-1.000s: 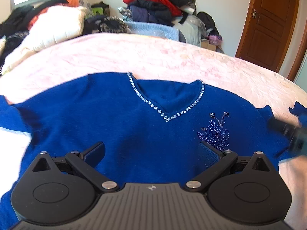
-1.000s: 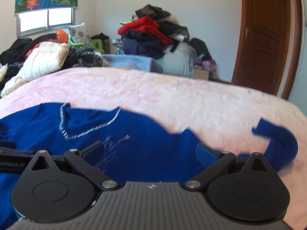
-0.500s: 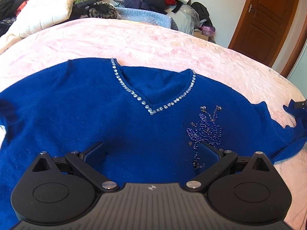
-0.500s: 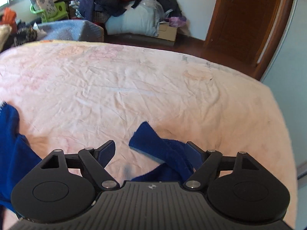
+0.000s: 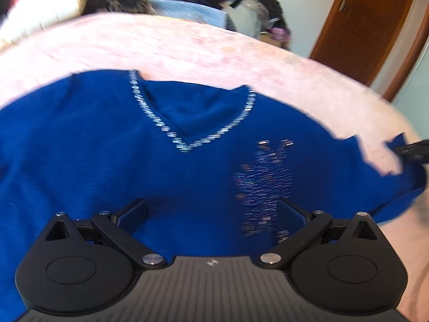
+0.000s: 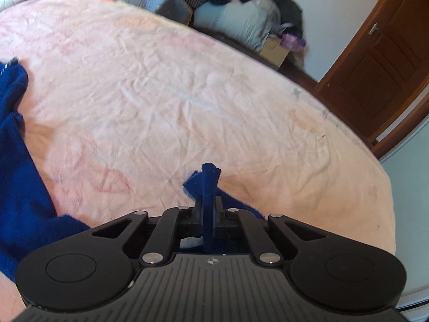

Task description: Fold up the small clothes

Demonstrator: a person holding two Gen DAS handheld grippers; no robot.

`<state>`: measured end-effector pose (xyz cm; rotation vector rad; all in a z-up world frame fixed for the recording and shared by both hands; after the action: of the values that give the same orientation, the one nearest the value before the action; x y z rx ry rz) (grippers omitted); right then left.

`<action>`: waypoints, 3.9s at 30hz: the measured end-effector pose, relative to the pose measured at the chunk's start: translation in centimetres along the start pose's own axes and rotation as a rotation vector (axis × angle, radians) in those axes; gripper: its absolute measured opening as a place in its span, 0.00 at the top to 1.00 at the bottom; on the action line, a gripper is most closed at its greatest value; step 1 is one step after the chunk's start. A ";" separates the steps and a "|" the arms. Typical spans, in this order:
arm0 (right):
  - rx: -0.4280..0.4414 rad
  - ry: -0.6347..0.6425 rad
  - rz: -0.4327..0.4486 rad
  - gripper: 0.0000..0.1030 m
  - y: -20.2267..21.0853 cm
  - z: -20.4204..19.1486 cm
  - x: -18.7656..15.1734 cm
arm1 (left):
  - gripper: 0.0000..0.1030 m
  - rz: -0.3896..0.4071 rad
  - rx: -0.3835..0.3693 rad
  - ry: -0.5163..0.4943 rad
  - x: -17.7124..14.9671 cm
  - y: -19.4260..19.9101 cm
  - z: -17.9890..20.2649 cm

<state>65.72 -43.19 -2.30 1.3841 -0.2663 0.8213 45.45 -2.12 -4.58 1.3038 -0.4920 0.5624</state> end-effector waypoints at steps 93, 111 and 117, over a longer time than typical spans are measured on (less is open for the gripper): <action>0.536 -0.674 -0.011 0.92 0.1 -13.5 1.3 | 0.96 -0.009 0.024 0.424 1.8 6.4 -23.0; 0.615 -0.474 0.163 0.46 7.6 -19.2 2.8 | 0.46 0.088 -0.014 0.465 2.4 9.7 -24.1; 0.627 -0.399 -0.005 0.39 5.1 -23.8 0.9 | 0.46 0.035 -0.080 0.364 1.9 5.8 -19.9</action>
<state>56.16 -20.82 -2.84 2.1420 -0.3258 0.6392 43.68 18.52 -2.98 1.0880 -0.2335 0.7830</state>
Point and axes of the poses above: each gripper's, at about its wrist camera, not at the fingertips, and y roughly against the way its jaws point, z to its right, x to its top, the point moved 5 cm from there along -y, roughly the way its jaws point, and after that the axes turned 7 degrees about -y, right-handed, at the moved point
